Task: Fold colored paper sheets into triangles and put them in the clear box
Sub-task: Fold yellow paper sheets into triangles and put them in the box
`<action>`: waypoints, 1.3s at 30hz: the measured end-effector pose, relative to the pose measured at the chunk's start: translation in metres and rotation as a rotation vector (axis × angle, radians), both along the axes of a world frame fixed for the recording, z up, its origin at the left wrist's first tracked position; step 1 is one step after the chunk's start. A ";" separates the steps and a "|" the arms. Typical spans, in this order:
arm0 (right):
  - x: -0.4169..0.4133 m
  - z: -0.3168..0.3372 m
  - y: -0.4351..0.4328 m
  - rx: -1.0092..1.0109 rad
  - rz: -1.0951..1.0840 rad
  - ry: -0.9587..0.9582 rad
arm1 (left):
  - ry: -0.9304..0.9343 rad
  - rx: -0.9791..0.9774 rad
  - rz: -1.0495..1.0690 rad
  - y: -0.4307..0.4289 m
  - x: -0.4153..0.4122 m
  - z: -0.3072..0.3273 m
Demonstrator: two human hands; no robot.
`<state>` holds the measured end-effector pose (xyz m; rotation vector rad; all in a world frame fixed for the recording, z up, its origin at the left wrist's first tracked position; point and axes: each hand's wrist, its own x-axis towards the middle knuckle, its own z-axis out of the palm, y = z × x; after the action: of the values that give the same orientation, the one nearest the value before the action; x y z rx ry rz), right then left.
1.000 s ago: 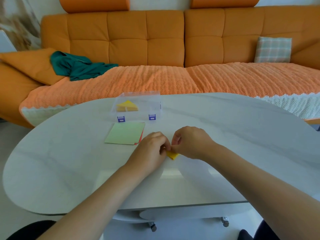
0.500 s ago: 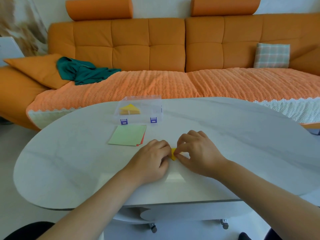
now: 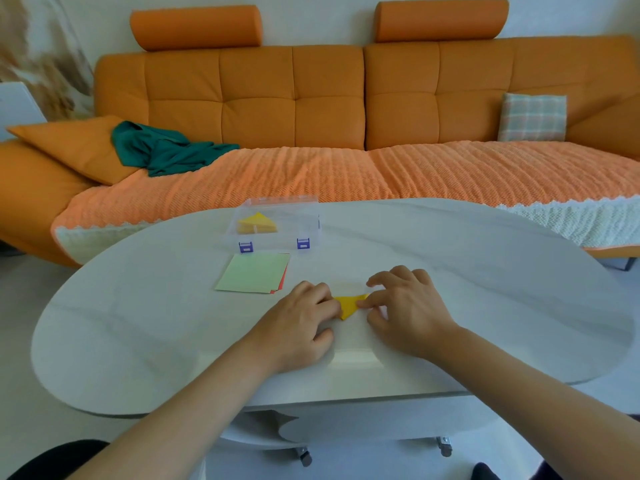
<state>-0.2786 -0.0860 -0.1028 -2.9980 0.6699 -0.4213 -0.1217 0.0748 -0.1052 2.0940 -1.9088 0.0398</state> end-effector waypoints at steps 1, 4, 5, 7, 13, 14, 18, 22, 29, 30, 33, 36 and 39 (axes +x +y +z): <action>0.000 0.002 -0.002 0.004 -0.034 0.024 | -0.003 0.003 0.001 0.000 0.000 0.001; 0.001 0.007 -0.006 0.035 -0.097 0.054 | -0.033 0.002 -0.016 -0.001 0.001 0.001; 0.001 0.008 -0.006 0.050 -0.102 0.052 | -0.048 0.000 -0.022 -0.002 0.000 0.001; 0.002 0.008 -0.004 0.052 -0.094 0.052 | -0.068 -0.001 -0.018 -0.004 -0.001 0.002; -0.008 0.003 0.002 0.150 0.191 -0.035 | -0.084 0.013 0.016 -0.009 -0.007 0.005; -0.009 0.002 0.002 0.178 0.221 -0.024 | -0.089 0.023 0.021 -0.009 -0.008 0.005; -0.006 0.001 0.000 0.202 0.220 -0.025 | -0.049 0.050 0.041 -0.008 -0.010 0.006; -0.004 -0.002 -0.003 0.135 0.213 -0.063 | 0.055 0.050 0.026 -0.002 -0.012 0.006; 0.001 -0.003 -0.004 0.127 0.210 -0.084 | 0.176 0.020 0.015 0.010 -0.013 0.005; 0.002 -0.004 -0.004 0.127 0.213 -0.091 | 0.175 0.019 0.020 0.011 -0.013 0.005; 0.005 -0.007 -0.004 0.106 0.216 -0.092 | 0.165 0.018 0.056 0.009 -0.013 0.008; 0.007 -0.004 -0.004 0.068 0.238 -0.110 | 0.117 0.020 0.115 0.000 -0.013 0.014; 0.008 0.003 -0.006 0.018 0.275 -0.084 | 0.136 -0.025 0.119 -0.011 -0.008 0.014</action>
<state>-0.2702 -0.0916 -0.1000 -2.9738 0.2478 -0.5166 -0.1294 0.0634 -0.0916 2.1336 -1.6962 -0.0502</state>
